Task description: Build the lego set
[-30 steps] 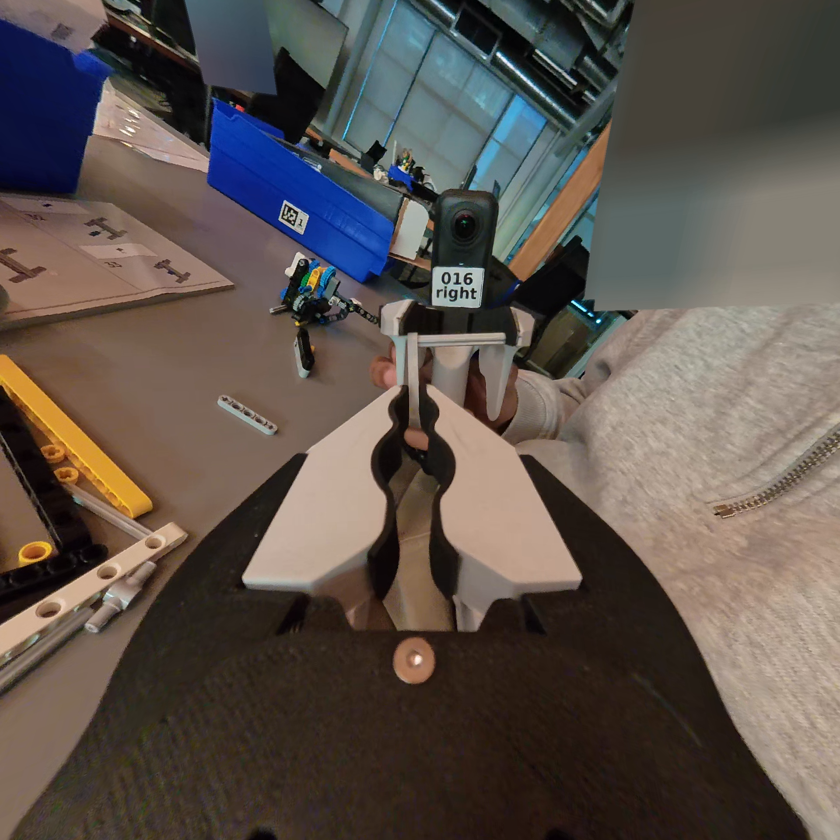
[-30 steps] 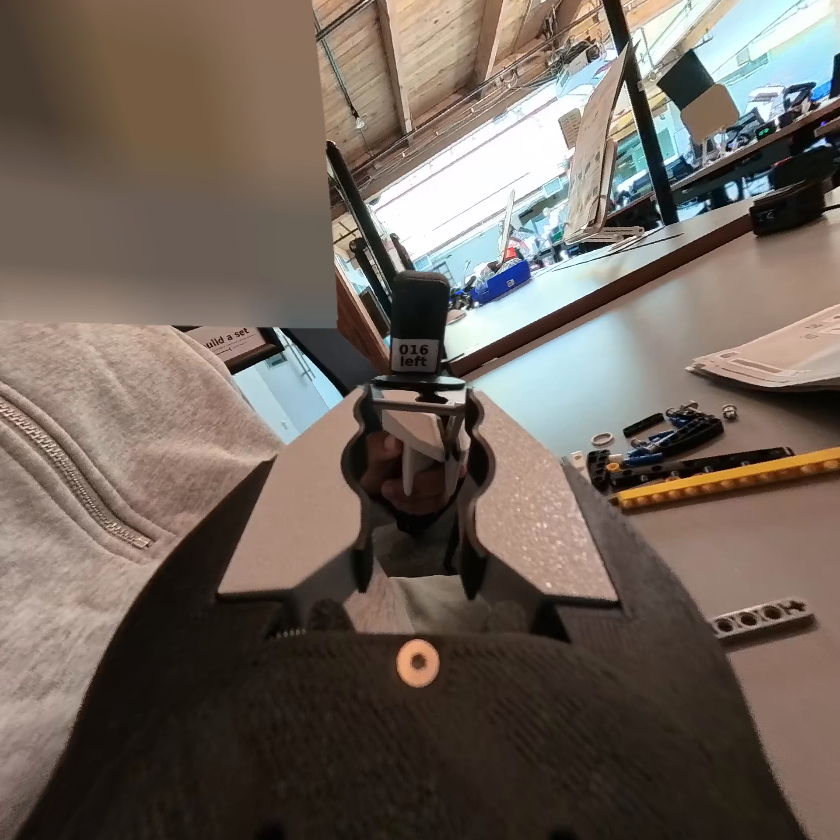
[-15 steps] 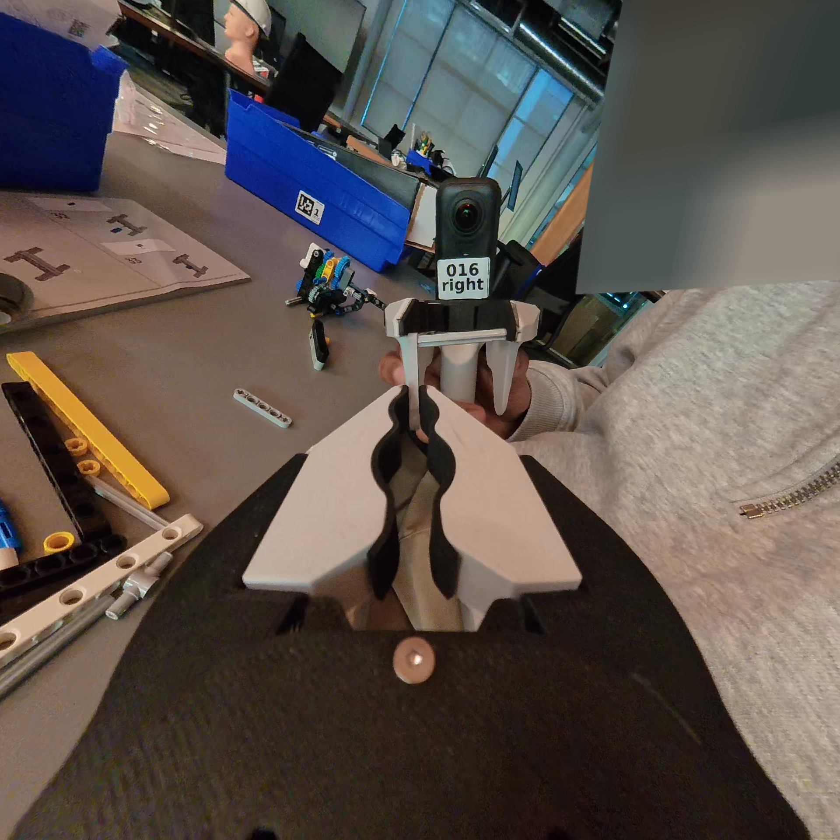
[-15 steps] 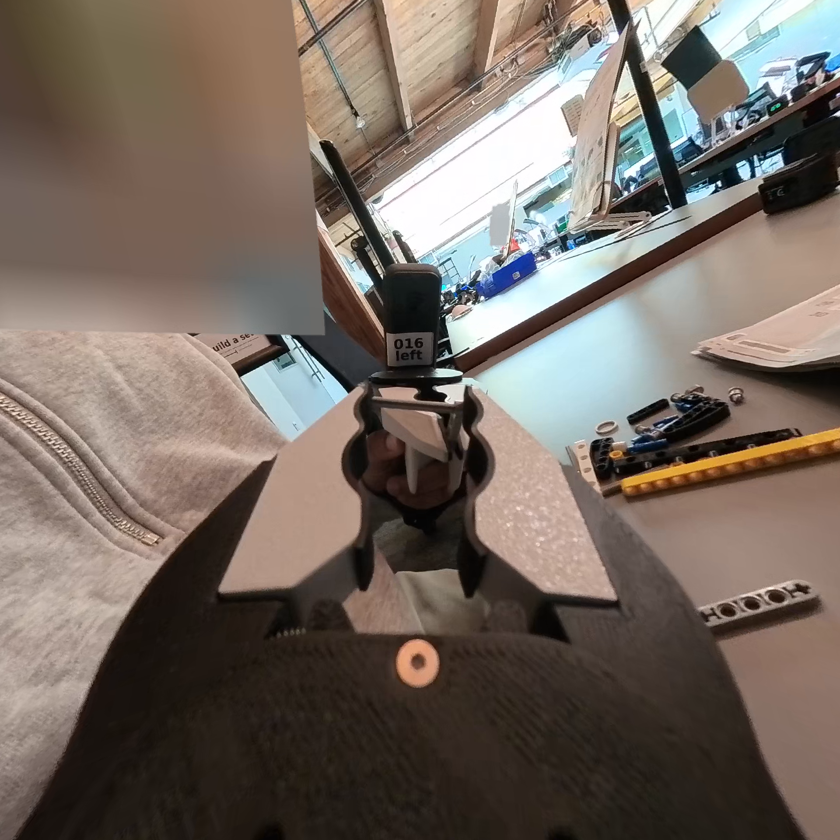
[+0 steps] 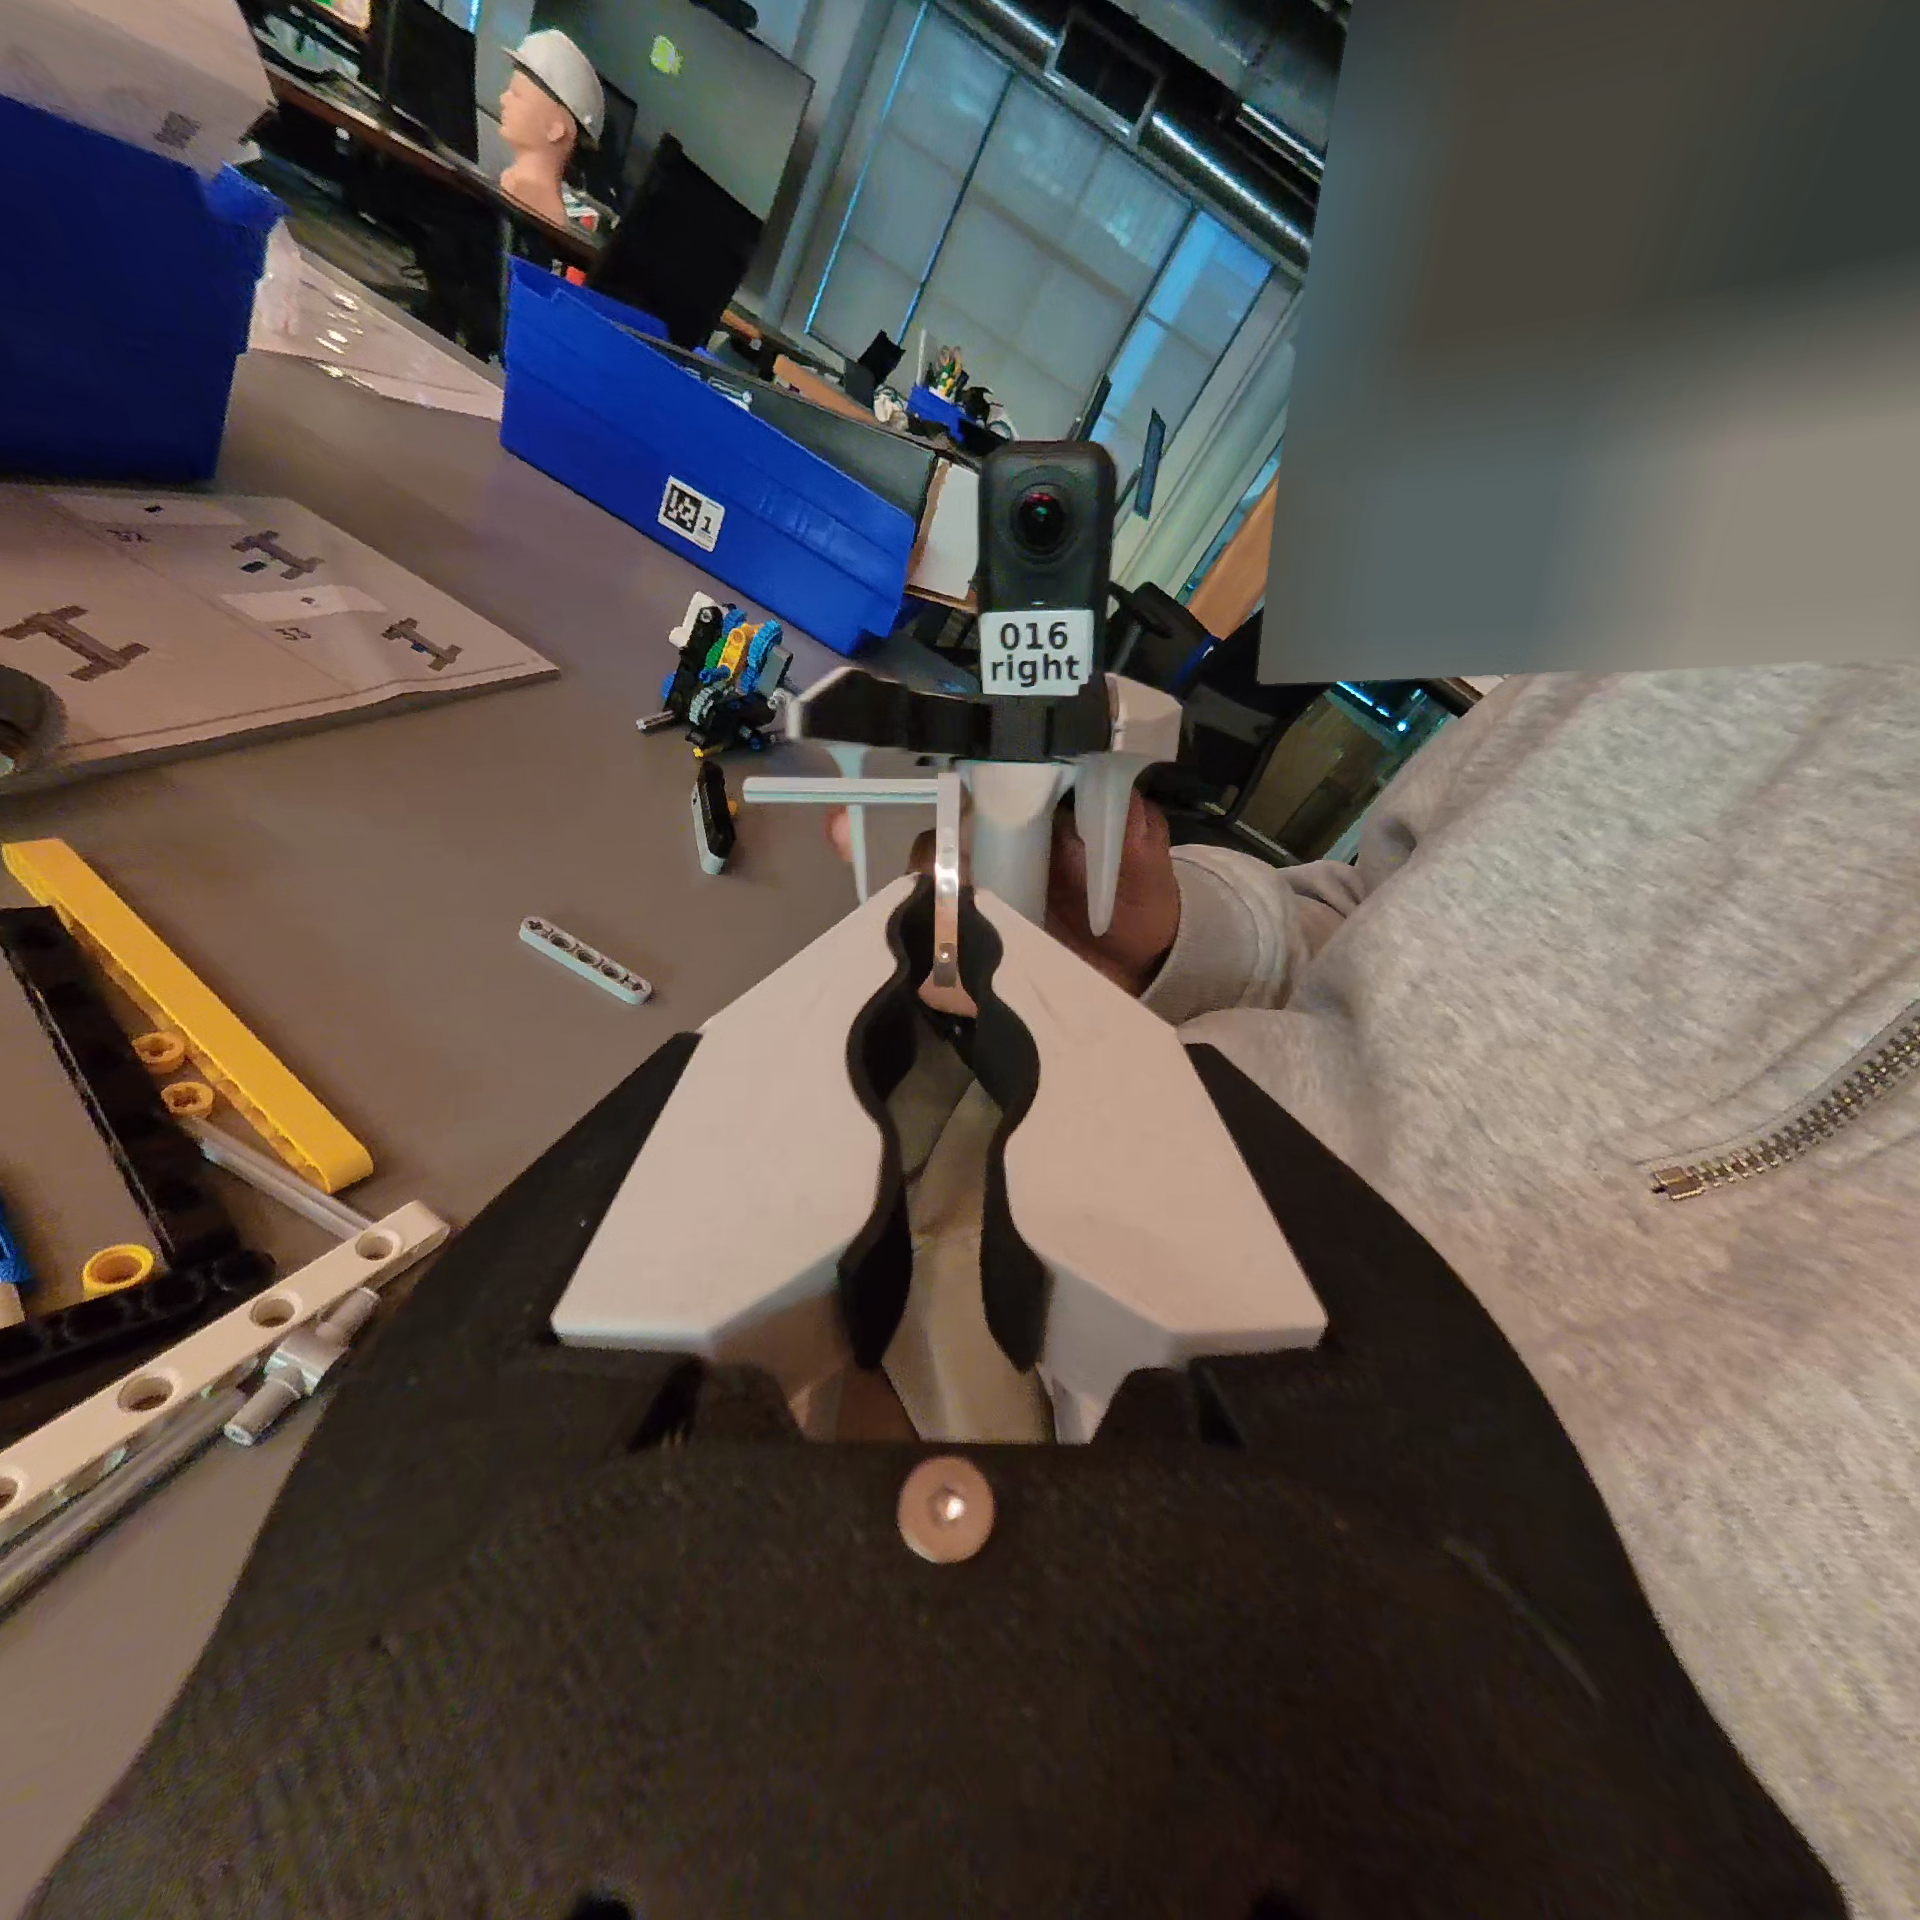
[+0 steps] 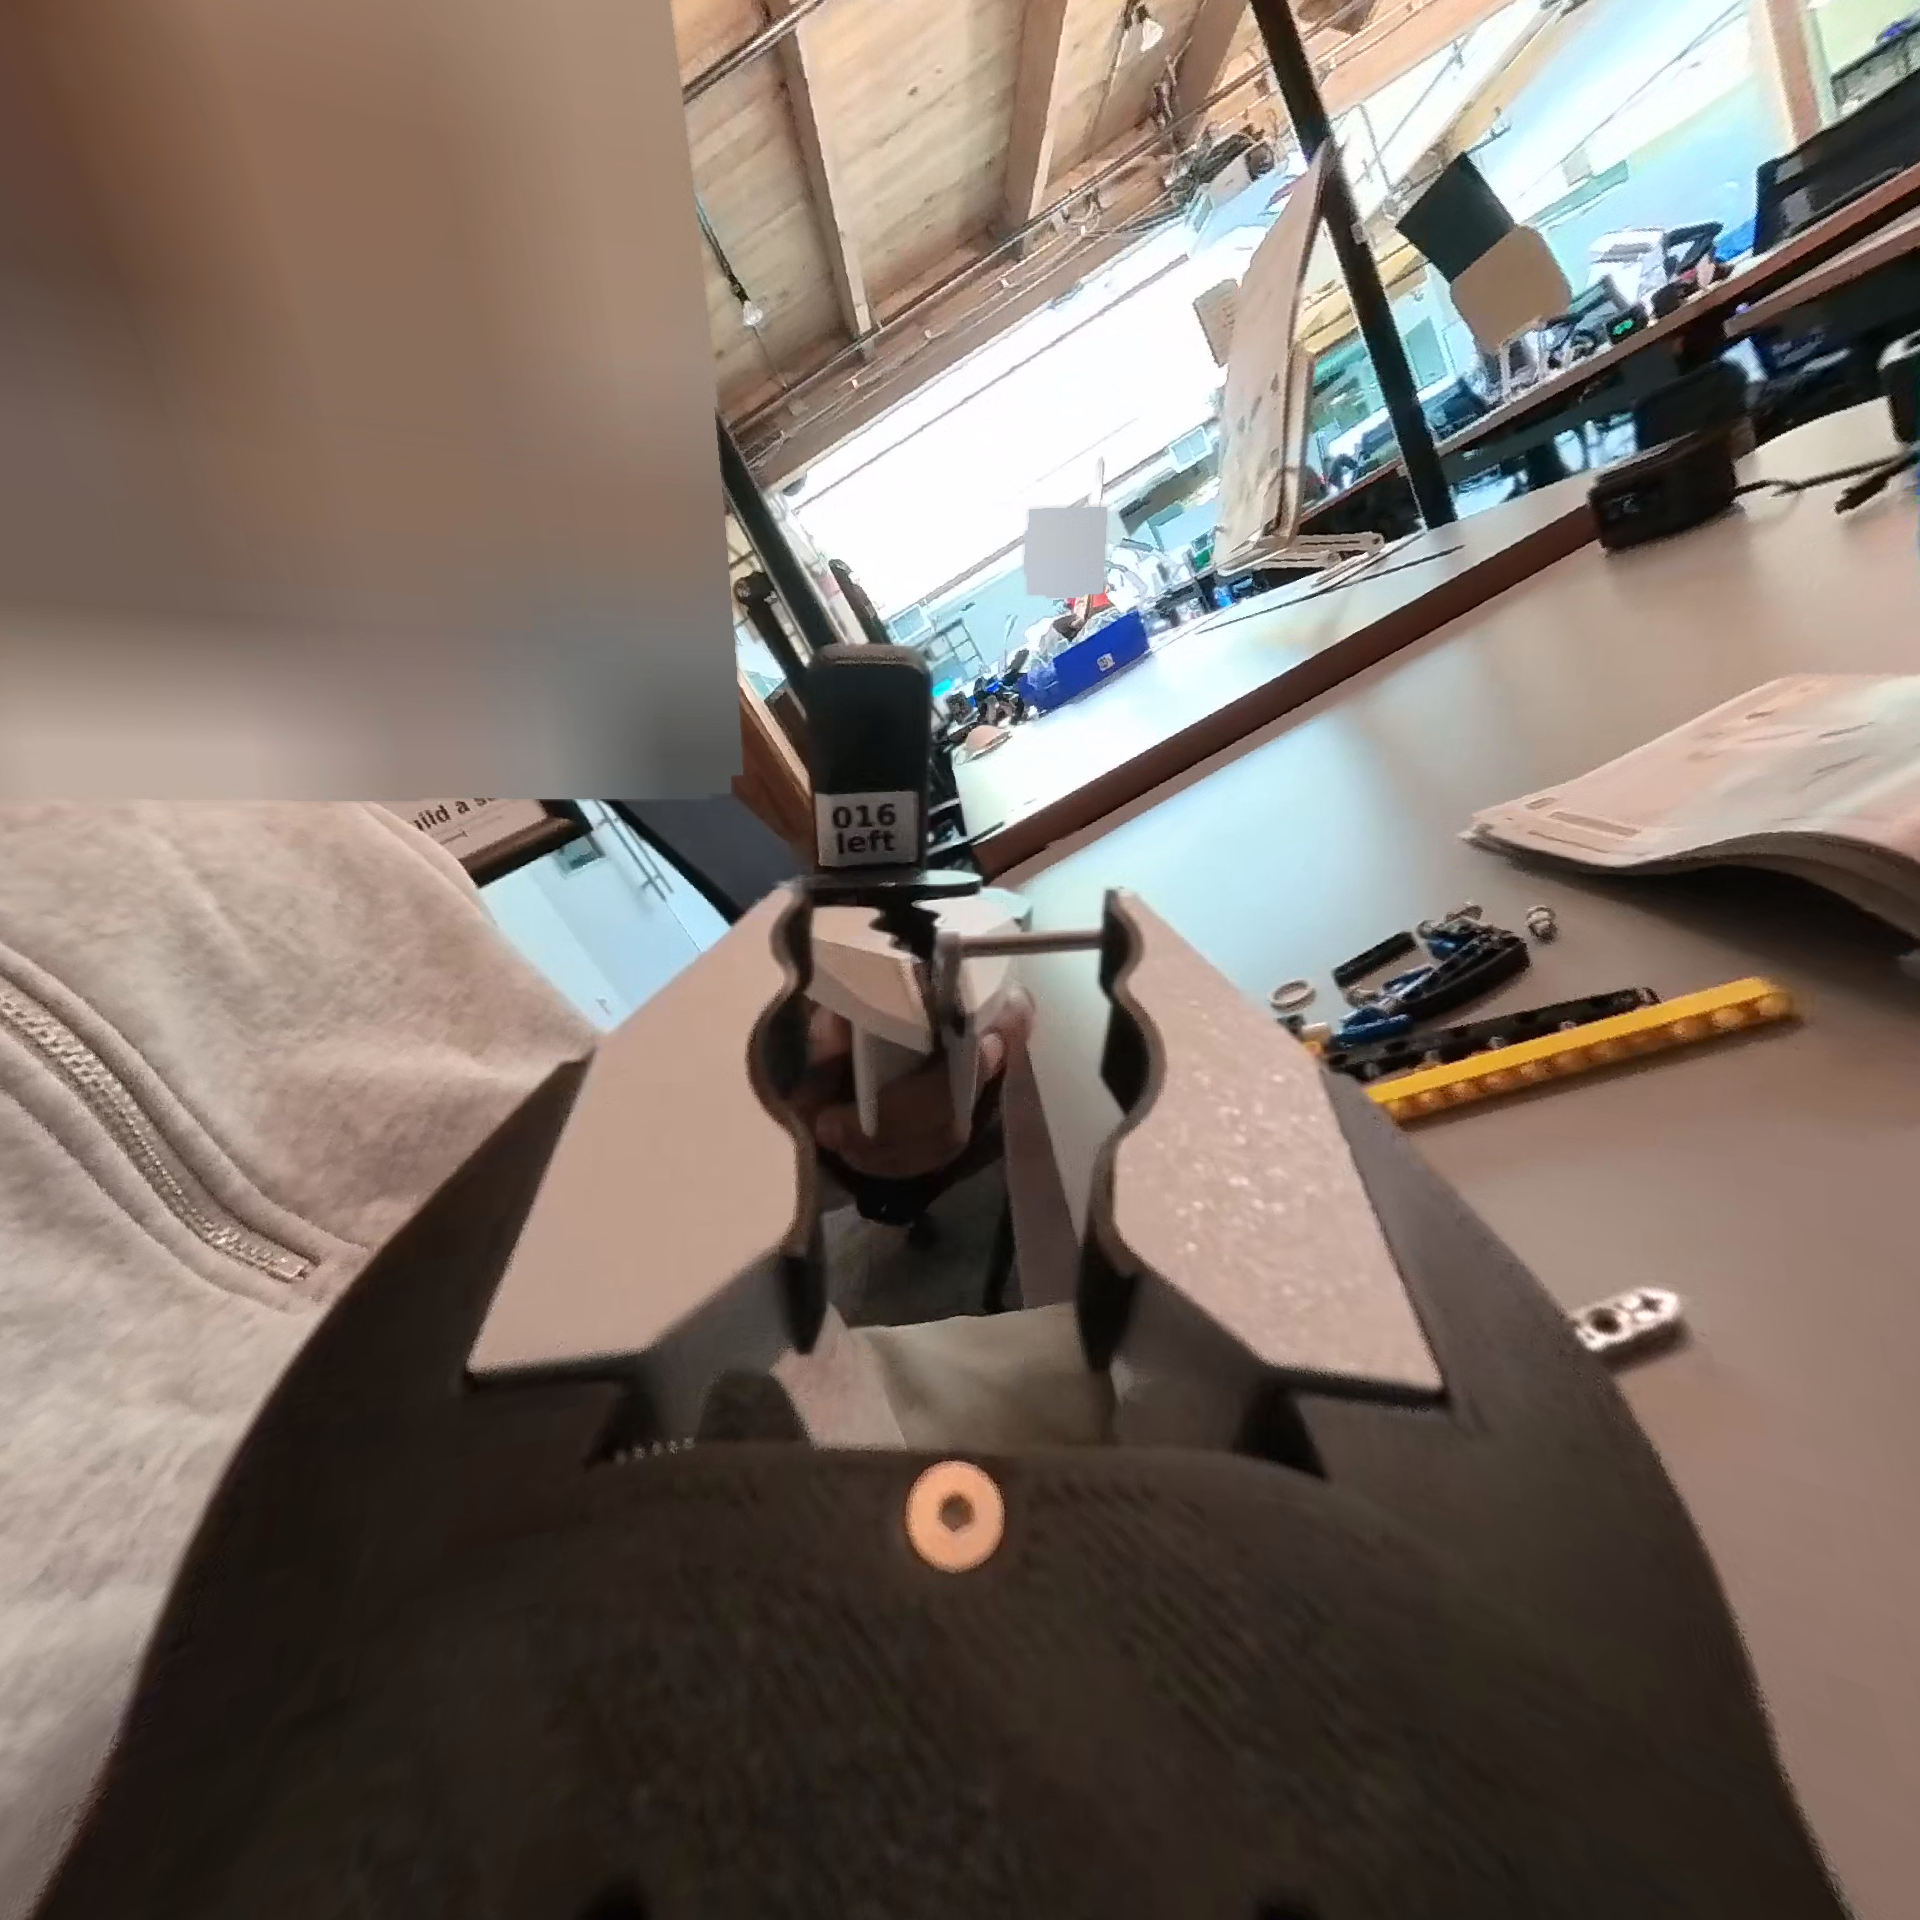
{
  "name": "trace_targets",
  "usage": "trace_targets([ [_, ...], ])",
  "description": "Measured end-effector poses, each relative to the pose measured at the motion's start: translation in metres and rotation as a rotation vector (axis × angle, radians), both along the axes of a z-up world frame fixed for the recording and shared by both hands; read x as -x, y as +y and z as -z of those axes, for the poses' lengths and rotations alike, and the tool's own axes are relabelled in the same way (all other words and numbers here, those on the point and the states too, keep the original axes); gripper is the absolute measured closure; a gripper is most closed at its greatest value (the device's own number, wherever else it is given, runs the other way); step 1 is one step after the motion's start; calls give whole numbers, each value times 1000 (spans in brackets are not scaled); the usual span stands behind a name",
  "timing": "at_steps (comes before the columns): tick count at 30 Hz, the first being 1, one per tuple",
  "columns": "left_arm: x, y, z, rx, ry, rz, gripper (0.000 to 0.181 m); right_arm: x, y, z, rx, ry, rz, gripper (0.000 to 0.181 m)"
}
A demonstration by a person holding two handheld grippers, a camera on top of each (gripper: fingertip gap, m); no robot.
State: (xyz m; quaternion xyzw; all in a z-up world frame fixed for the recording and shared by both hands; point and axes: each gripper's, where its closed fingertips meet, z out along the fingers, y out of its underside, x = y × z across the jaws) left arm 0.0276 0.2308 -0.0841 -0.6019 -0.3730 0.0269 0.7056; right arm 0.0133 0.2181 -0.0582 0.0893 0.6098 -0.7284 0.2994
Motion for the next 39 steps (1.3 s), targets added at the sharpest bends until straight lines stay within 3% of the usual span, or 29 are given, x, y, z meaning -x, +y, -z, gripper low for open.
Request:
trace_targets([
  [6, -5, 6, -3, 0, 26, 41, 181, 0, -5, 10, -44, -67, -33, 98],
  [13, -8, 9, -4, -17, 23, 71, 181, -7, -5, 9, -36, -36, -57, 127],
  [22, -13, 10, -12, -93, 18, 113, 181, -9, -2, 6, -10, 31, -42, 143],
  [38, -11, 11, -13, -117, 0, 115, 181, -9, 0, 6, -2, 76, -33, 142],
  [39, -11, 10, -14, -128, -1, 113, 181, -11, 1, 5, 5, 74, -49, 135],
])
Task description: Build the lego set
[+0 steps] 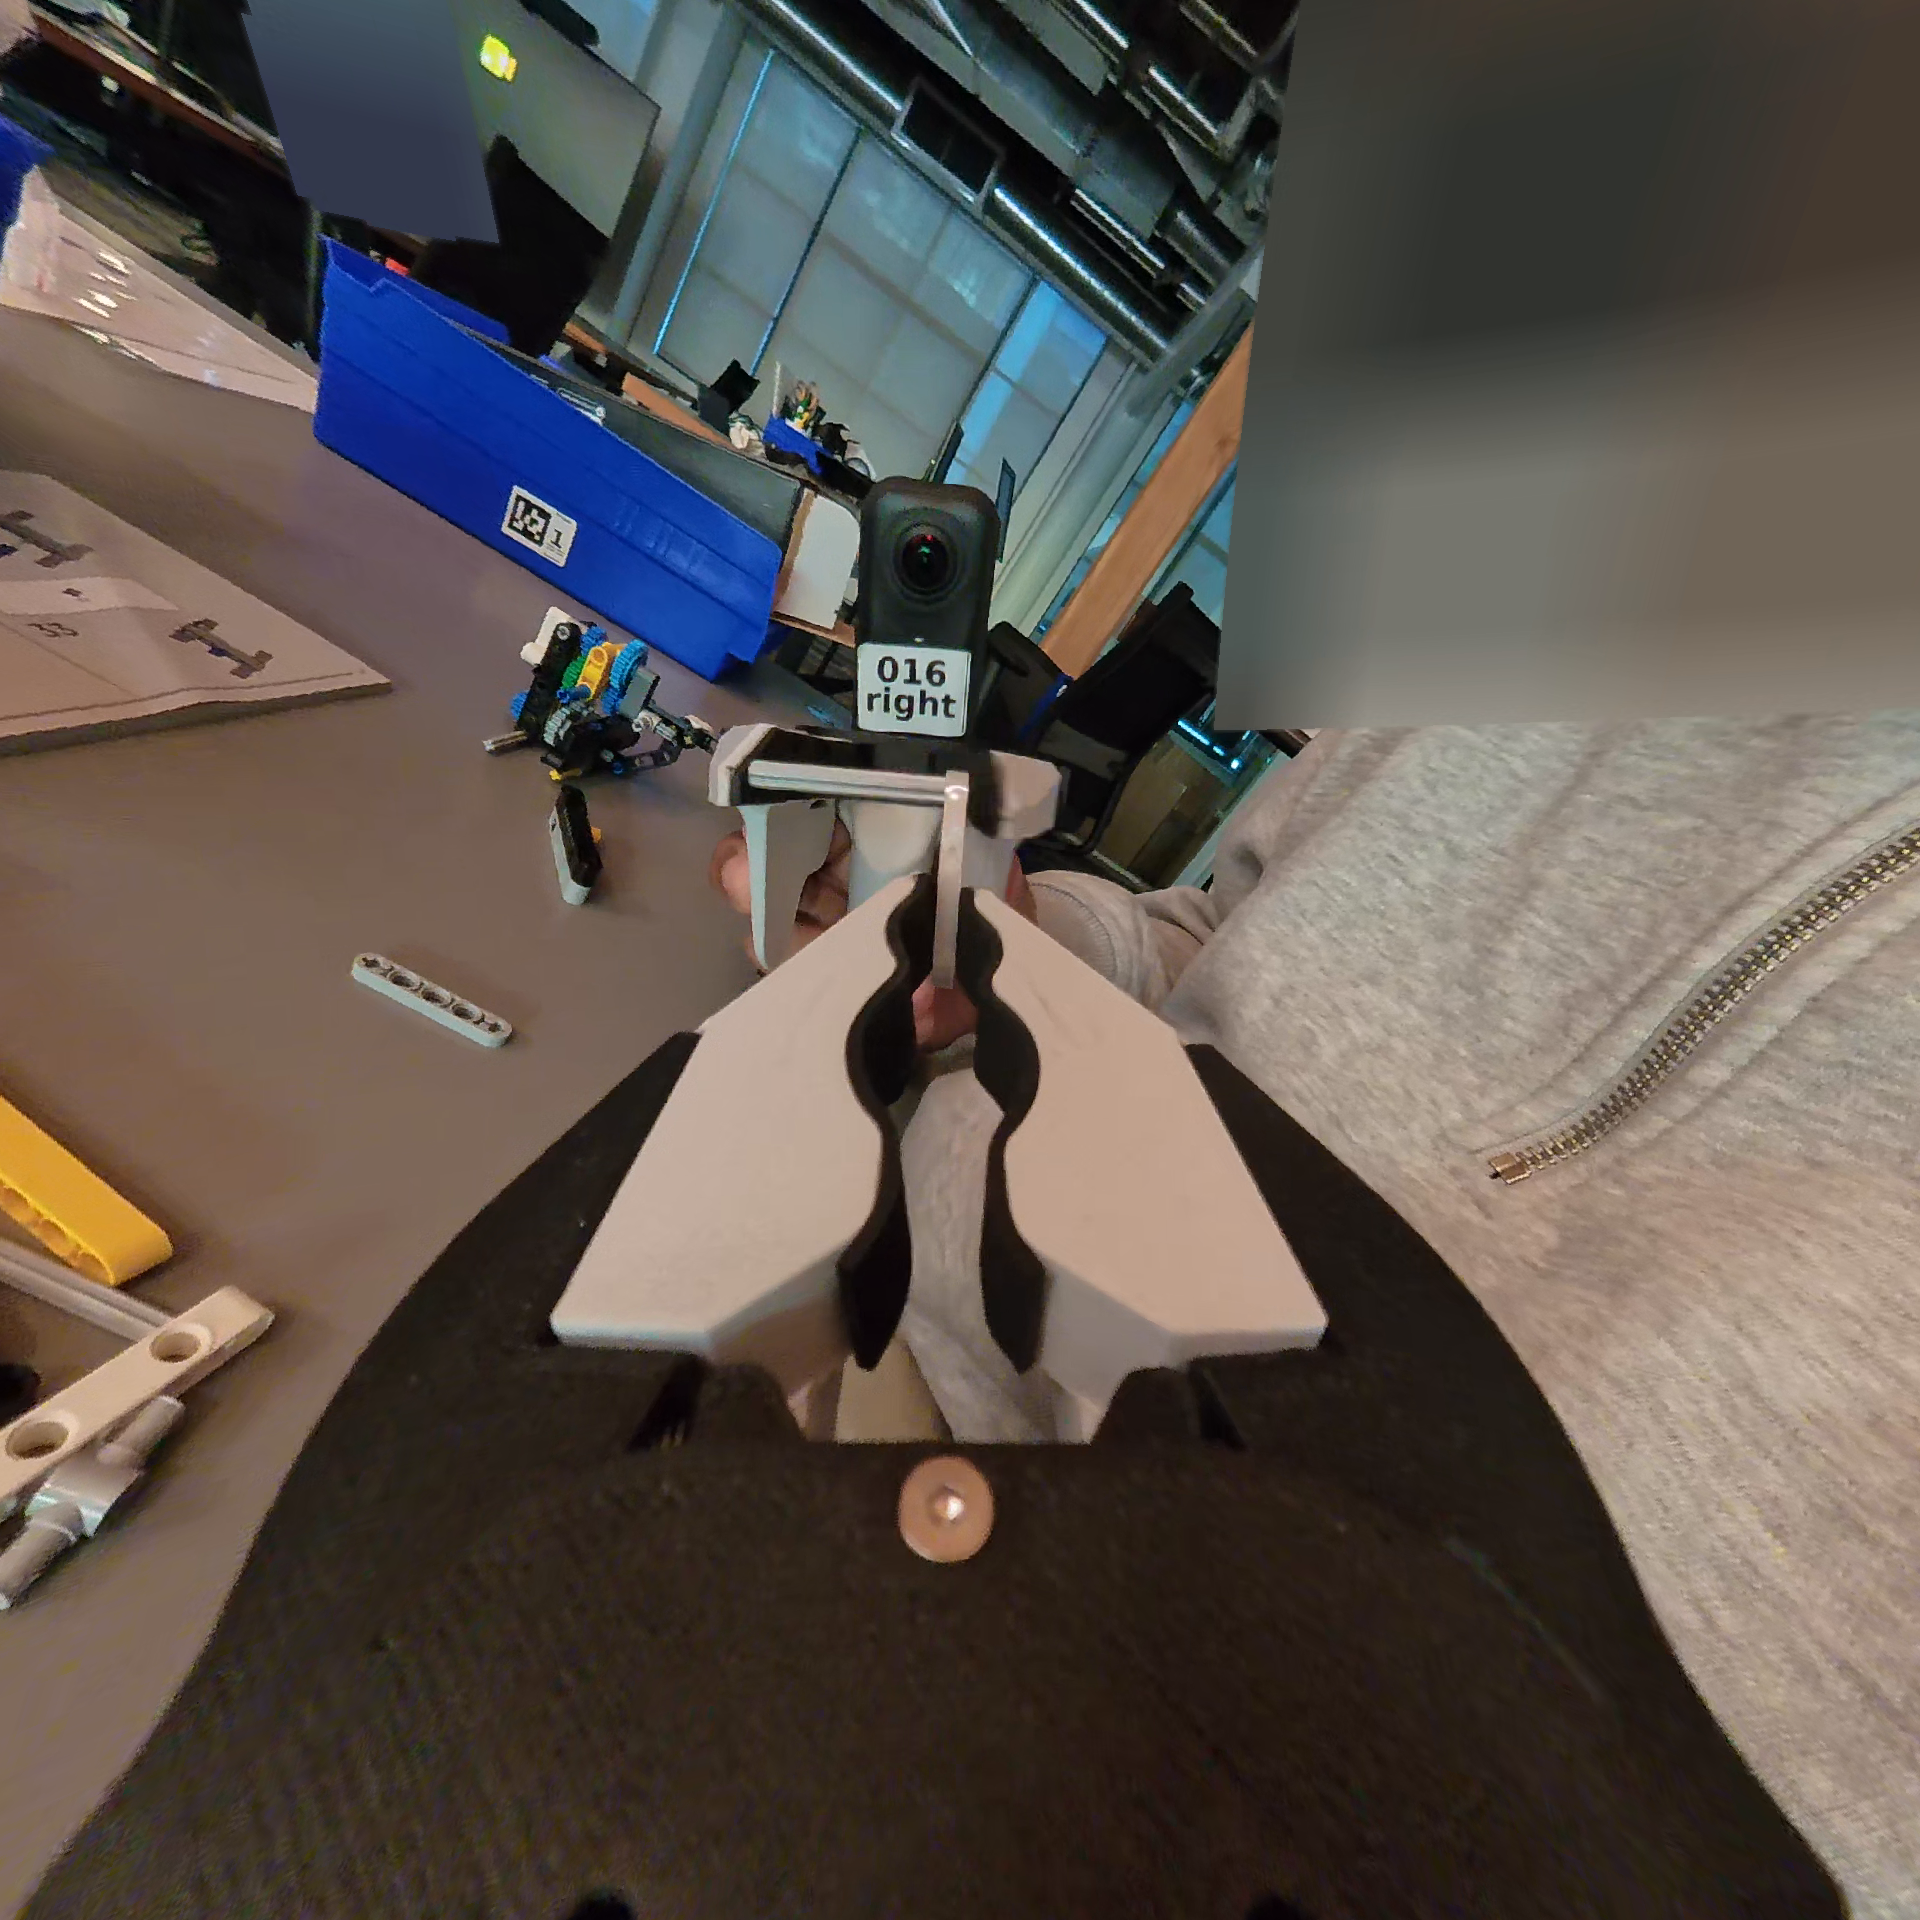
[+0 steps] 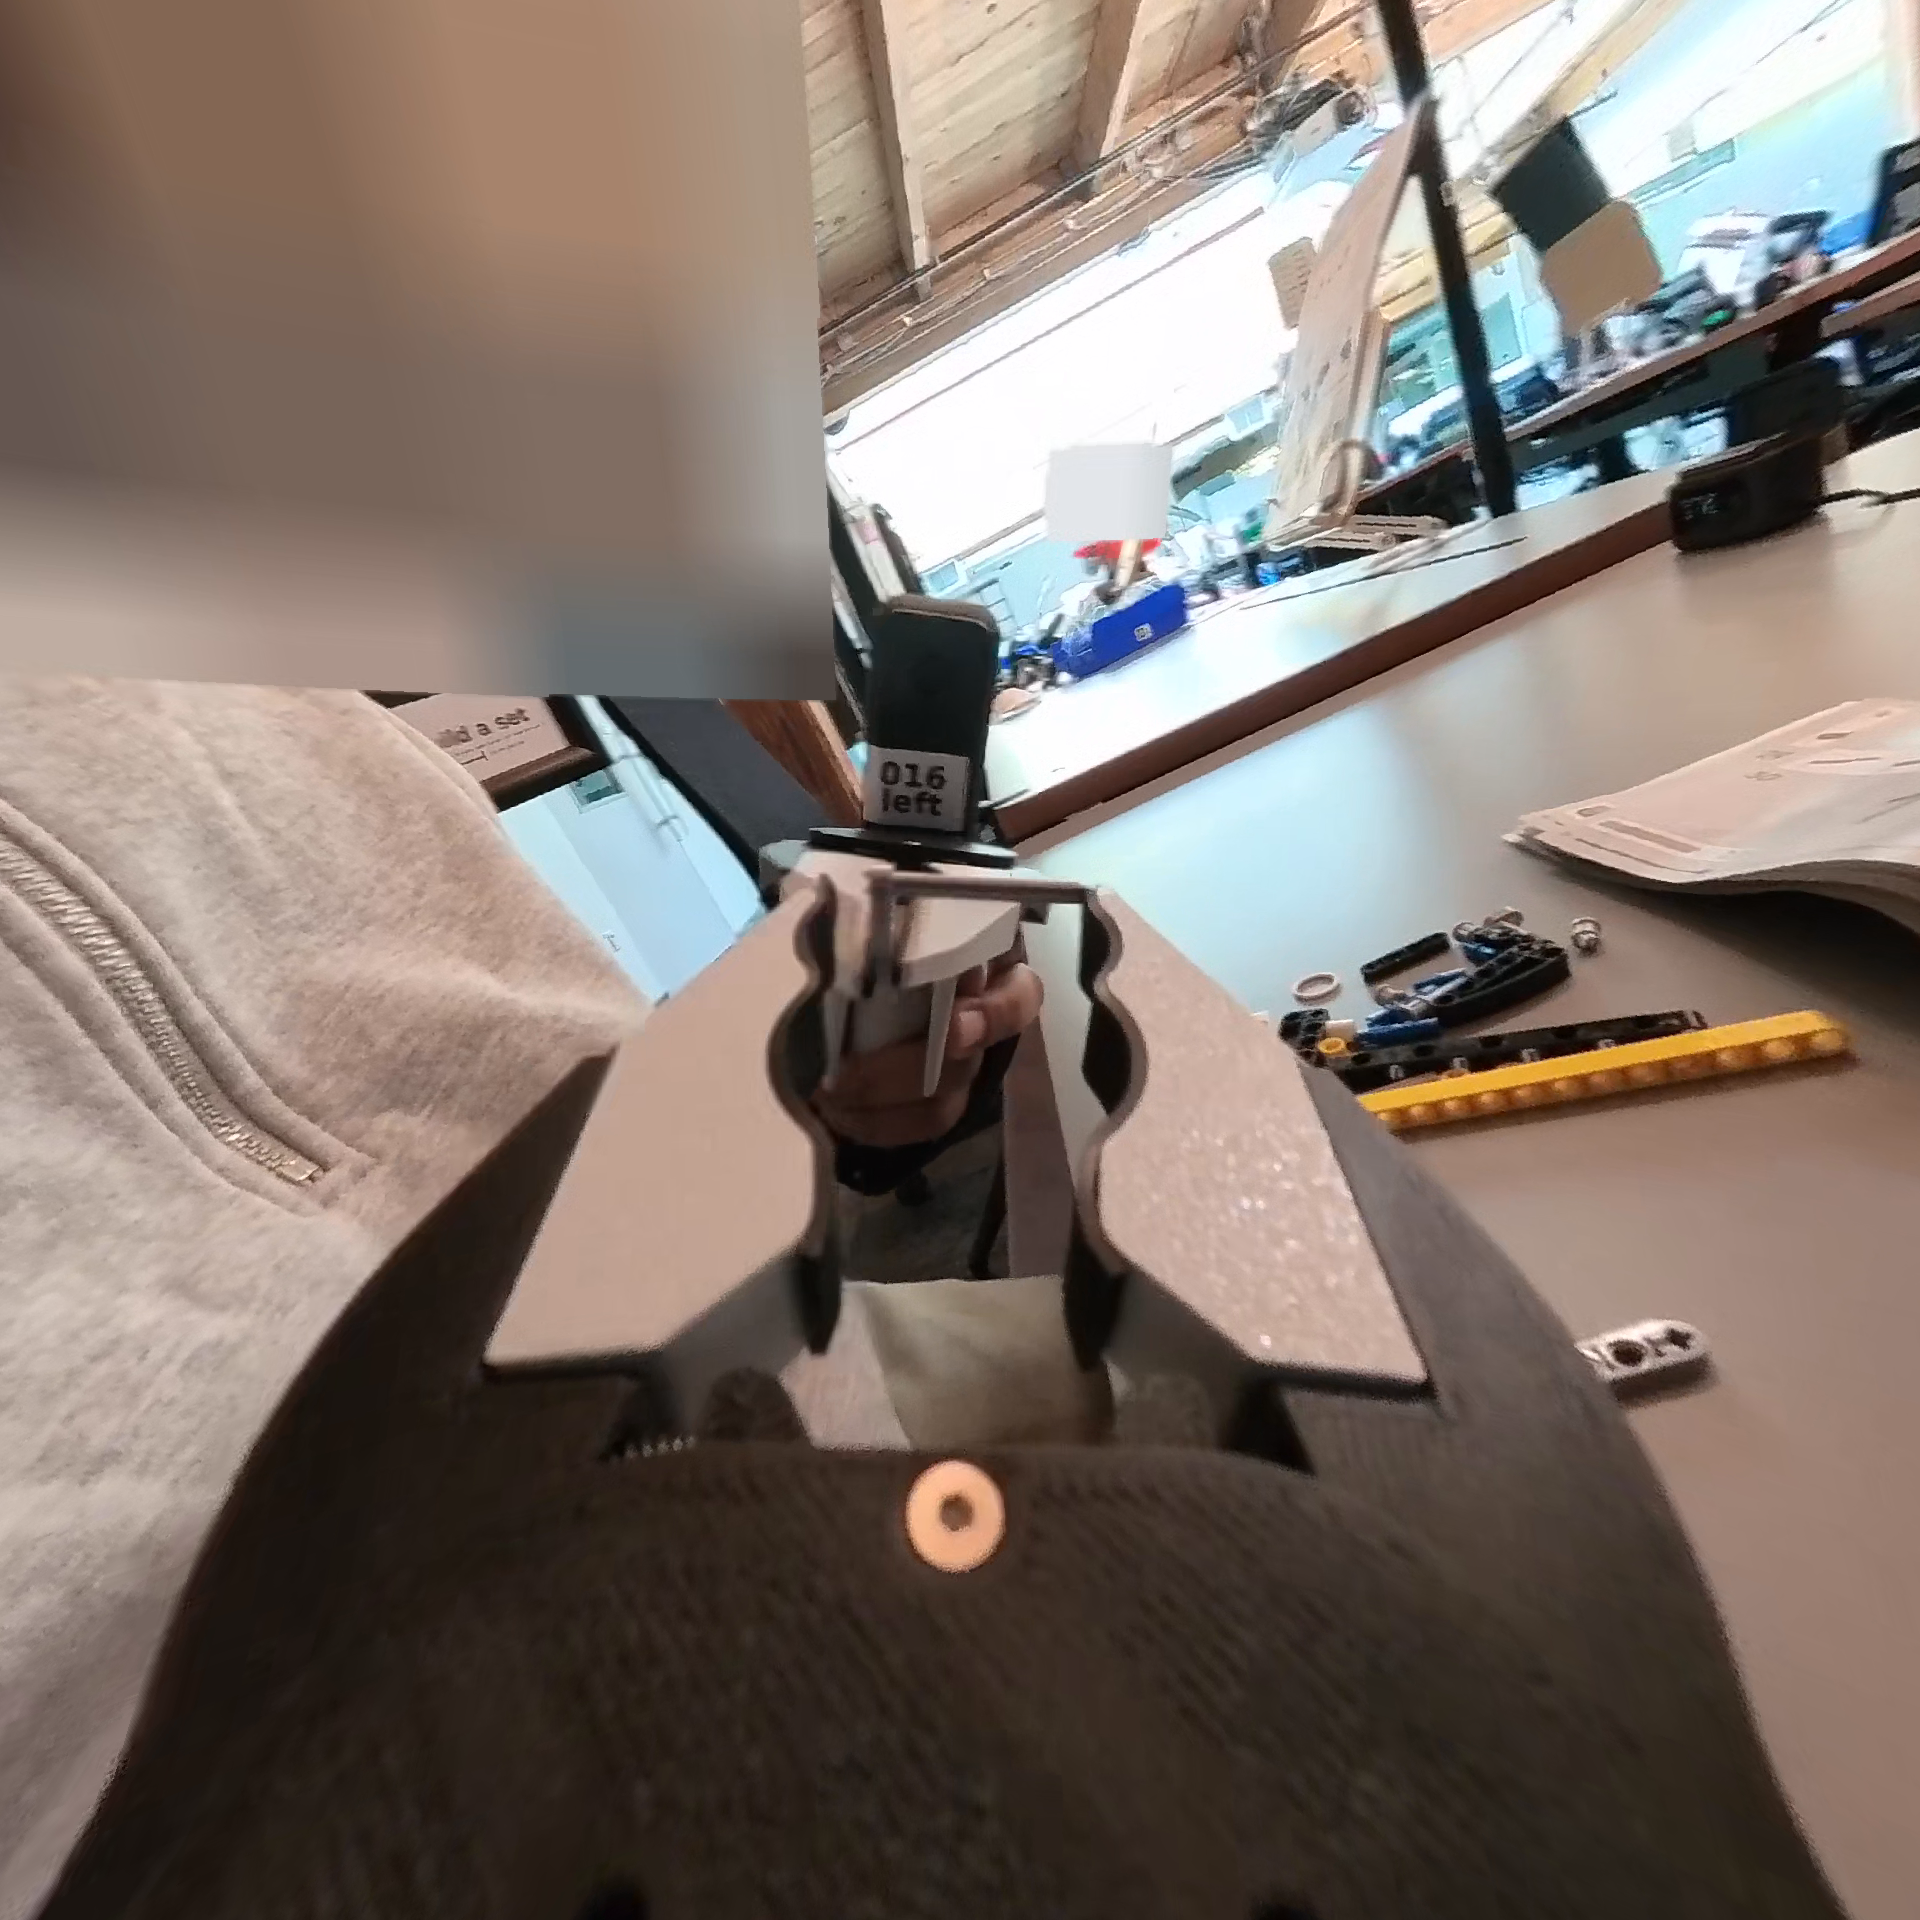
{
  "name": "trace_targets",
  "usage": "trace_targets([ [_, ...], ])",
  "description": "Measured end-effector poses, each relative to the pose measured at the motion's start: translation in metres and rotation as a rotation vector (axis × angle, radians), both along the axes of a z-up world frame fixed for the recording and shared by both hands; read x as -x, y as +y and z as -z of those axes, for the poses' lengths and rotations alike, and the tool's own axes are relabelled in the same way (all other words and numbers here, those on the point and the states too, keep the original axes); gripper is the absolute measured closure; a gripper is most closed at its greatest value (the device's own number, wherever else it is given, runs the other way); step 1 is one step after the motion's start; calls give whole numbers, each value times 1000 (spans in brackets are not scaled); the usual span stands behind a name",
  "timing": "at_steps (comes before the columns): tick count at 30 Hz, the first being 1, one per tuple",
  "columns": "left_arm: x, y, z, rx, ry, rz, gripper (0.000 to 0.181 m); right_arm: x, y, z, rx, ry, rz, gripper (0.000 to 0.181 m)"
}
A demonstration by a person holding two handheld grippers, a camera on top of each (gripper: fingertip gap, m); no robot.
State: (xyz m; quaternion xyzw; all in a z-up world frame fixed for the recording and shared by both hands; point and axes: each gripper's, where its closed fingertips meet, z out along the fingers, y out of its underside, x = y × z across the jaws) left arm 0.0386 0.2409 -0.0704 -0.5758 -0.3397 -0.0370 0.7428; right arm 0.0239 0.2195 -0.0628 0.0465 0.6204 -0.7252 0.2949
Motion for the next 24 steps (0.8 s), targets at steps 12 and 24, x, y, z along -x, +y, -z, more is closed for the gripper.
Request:
trace_targets([
  [12, 0, 0, 0, -63, -55, 38, 181, 3, 3, 1, -11, 54, 11, 143],
  [24, -1, 2, -3, -80, -54, 53, 181, 0, 5, 0, -2, 65, -10, 144],
])
